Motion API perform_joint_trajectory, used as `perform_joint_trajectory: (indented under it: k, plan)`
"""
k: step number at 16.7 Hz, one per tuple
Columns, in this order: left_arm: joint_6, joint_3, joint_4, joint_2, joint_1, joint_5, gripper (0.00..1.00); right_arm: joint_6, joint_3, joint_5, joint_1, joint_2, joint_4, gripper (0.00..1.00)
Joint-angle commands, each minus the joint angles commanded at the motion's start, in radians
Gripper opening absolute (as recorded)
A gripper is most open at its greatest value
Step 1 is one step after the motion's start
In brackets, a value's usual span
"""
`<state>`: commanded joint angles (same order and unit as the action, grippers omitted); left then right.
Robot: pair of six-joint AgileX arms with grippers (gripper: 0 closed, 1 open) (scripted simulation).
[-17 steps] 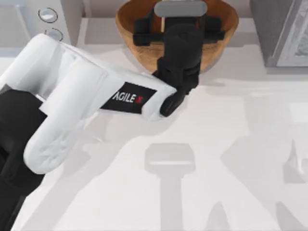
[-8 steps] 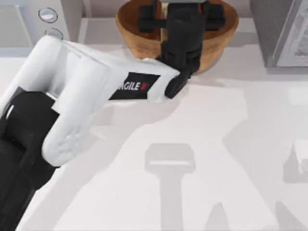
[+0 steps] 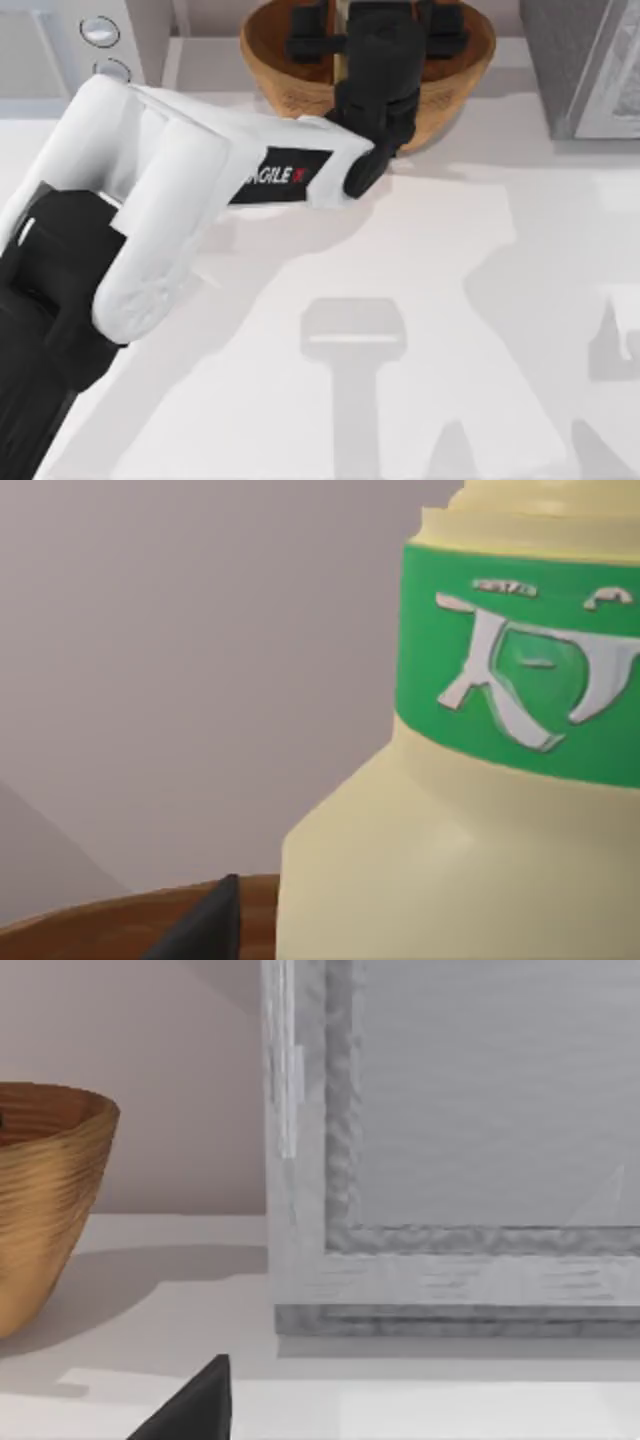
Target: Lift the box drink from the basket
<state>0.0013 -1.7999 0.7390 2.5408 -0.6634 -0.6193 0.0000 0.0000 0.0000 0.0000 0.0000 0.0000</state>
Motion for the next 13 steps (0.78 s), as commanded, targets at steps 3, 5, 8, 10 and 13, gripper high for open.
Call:
perform_joint_trajectory:
  k: [3, 5, 8, 10, 13]
  plan:
    - [0.0, 0.0, 0.0, 0.0, 0.0, 0.0, 0.62, 0.0, 0.0, 0.0, 0.0, 0.0, 0.0, 1.0]
    - [0.0, 0.0, 0.0, 0.0, 0.0, 0.0, 0.47, 0.0, 0.0, 0.0, 0.0, 0.0, 0.0, 1.0]
    - [0.0, 0.0, 0.0, 0.0, 0.0, 0.0, 0.25, 0.0, 0.0, 0.0, 0.0, 0.0, 0.0, 1.0]
    - [0.0, 0.0, 0.0, 0.0, 0.0, 0.0, 0.1, 0.0, 0.0, 0.0, 0.0, 0.0, 0.0, 1.0]
    - [0.0, 0.0, 0.0, 0.0, 0.0, 0.0, 0.0, 0.0, 0.0, 0.0, 0.0, 0.0, 0.0, 1.0]
